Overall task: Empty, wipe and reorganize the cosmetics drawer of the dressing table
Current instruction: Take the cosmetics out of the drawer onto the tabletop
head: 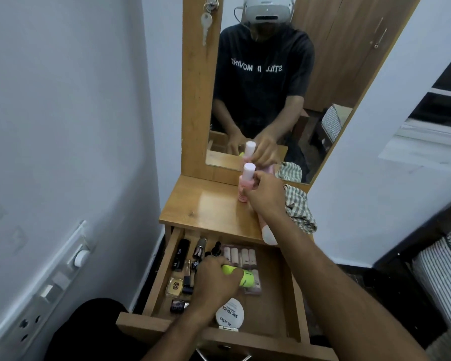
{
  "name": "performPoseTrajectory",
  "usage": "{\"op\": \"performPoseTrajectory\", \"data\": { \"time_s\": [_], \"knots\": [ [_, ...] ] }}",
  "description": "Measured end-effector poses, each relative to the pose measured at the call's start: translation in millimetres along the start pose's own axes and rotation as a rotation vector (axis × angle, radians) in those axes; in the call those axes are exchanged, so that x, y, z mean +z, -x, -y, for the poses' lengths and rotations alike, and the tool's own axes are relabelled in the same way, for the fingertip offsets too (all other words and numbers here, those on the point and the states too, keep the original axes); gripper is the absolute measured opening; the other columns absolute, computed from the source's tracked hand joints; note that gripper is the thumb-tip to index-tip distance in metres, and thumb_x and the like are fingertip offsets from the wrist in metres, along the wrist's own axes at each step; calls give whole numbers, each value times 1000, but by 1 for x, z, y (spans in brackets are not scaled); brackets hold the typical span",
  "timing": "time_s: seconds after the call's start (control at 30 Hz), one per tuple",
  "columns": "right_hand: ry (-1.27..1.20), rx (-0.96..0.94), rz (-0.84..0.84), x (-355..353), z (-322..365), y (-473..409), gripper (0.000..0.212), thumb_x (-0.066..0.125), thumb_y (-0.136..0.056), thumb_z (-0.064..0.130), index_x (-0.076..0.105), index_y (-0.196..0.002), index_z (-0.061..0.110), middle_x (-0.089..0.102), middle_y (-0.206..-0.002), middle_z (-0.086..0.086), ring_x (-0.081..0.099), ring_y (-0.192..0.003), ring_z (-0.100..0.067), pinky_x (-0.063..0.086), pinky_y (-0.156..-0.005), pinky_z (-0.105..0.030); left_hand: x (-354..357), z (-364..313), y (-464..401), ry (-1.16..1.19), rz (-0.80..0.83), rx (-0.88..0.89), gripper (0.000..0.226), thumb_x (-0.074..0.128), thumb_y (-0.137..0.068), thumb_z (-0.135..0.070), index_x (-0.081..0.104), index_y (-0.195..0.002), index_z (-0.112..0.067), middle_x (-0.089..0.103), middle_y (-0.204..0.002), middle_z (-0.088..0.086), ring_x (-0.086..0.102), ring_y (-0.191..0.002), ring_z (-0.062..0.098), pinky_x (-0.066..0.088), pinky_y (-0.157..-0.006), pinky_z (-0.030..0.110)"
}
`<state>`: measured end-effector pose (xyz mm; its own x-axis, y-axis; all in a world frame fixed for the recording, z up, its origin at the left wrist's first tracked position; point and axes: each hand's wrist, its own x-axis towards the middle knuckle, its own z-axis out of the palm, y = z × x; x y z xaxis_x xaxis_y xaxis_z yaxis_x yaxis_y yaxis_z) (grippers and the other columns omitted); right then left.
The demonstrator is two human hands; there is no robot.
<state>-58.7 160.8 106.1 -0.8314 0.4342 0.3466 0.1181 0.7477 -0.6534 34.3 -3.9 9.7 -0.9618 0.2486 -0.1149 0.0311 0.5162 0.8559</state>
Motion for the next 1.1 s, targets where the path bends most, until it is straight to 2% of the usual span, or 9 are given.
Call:
{"op": "performPoseTrajectory", "data": {
  "time_s": [0.13,0.3,0.5,0.63,0.7,0.8,0.93,1.07,1.1],
  "knots": [
    [63,31,-26,11,-11,-17,14,70,-90,27,74,-96,15,68,-84,2,64,-81,-17,55,-70,-37,0,1,-1,-19,-78,70,16,70,-73,-35,70,-81,-21,61,-88,-1,58,-75,8,49,-59,25],
    [81,46,-42,11,-14,-22,19,79,-85,29,77,-97,15,73,-86,2,66,-79,-14,45,-64,-26,4,1,-1,-39,-94,124,20,67,-70,-38,66,-82,-22,57,-89,-5,57,-75,7,54,-60,28],
    [82,97,-39,8,-22,-23,27,87,-77,31,79,-97,15,77,-89,2,69,-81,-12,56,-74,-32,2,-2,1,-37,-126,163,16,73,-73,-30,64,-84,-24,56,-88,-8,56,-75,7,38,-55,12],
    [93,107,-4,5,-22,-25,29,89,-73,31,79,-96,15,77,-89,2,69,-82,-11,52,-69,-25,3,-1,1,-61,-135,178,17,71,-71,-32,63,-84,-24,57,-85,-8,56,-75,7,42,-57,17],
    [98,138,32,0,-21,-24,32,91,-72,32,79,-97,17,78,-92,2,68,-83,-9,47,-66,-21,3,-3,3,-76,-139,199,18,72,-72,-31,63,-86,-24,57,-85,-9,56,-75,7,40,-57,13],
    [111,146,-48,-20,-12,-9,38,86,-77,37,76,-109,20,76,-100,5,66,-86,-7,53,-72,-24,-3,-6,6,-109,-149,240,21,73,-76,-29,62,-93,-26,54,-89,-12,54,-76,2,39,-56,9],
    [-75,32,-219,-48,9,55,23,77,-88,32,74,-110,28,66,-94,23,62,-79,5,45,-67,-6,-27,-17,4,-143,-199,337,19,73,-76,-27,60,-90,-28,54,-87,-14,52,-75,2,37,-59,10],
    [-103,-175,-173,-39,12,129,24,74,-89,24,72,-113,24,65,-98,19,58,-86,1,46,-75,-14,-63,-37,-1,-147,-253,397,19,78,-79,-27,62,-90,-26,60,-86,-13,54,-80,0,40,-69,10],
    [-89,-215,-142,-34,9,140,27,75,-89,24,71,-116,23,65,-103,18,58,-92,1,48,-80,-18,-70,-42,-2,-155,-258,413,20,79,-79,-29,63,-92,-26,61,-88,-13,56,-81,2,44,-70,16]
  ]
}}
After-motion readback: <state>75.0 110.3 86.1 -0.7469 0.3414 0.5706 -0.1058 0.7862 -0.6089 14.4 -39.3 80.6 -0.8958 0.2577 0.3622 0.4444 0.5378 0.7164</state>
